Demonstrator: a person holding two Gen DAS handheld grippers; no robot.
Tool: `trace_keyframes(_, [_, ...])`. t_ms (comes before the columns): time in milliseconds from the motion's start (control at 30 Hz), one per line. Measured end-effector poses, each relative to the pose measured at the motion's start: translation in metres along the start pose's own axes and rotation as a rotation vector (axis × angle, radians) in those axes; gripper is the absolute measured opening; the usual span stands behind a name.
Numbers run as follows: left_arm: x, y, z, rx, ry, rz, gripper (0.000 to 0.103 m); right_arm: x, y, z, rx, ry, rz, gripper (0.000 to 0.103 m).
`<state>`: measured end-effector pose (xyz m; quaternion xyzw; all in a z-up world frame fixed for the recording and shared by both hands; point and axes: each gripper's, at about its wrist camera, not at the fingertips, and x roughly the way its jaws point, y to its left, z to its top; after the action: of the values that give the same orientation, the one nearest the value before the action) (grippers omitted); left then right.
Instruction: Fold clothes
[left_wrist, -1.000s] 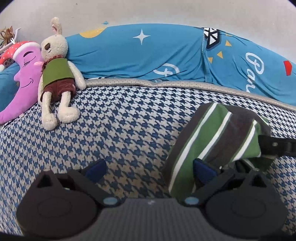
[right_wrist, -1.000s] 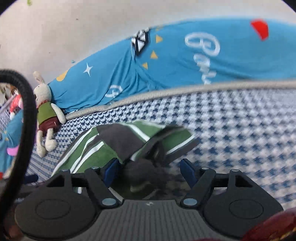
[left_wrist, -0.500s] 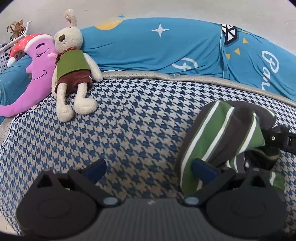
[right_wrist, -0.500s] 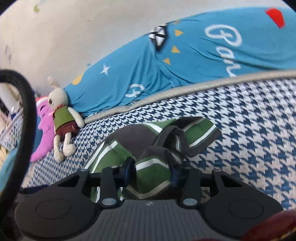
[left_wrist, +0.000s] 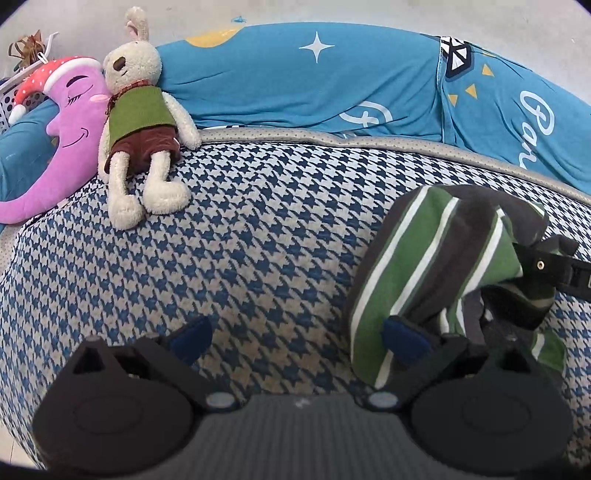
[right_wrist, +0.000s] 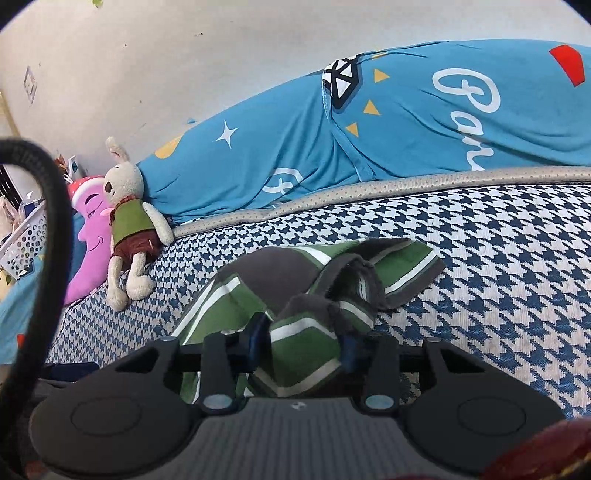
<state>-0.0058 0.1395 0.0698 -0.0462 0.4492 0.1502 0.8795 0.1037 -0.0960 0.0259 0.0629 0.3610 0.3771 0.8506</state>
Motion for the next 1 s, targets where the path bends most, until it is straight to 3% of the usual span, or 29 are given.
trace_keyframes(300, [0.0, 0.0, -0.001, -0.002, 0.011, -0.002, 0.103, -0.002, 0.007, 0.0, -0.034, -0.01, 0.016, 0.04])
trace_keyframes(600, [-0.001, 0.0, -0.002, -0.003, 0.013, -0.001, 0.103, -0.008, 0.026, -0.003, -0.127, -0.031, 0.094, 0.037])
trace_keyframes(1000, [0.0, 0.004, -0.003, -0.014, 0.001, -0.015, 0.103, -0.001, 0.045, -0.013, -0.199, 0.05, 0.219, 0.037])
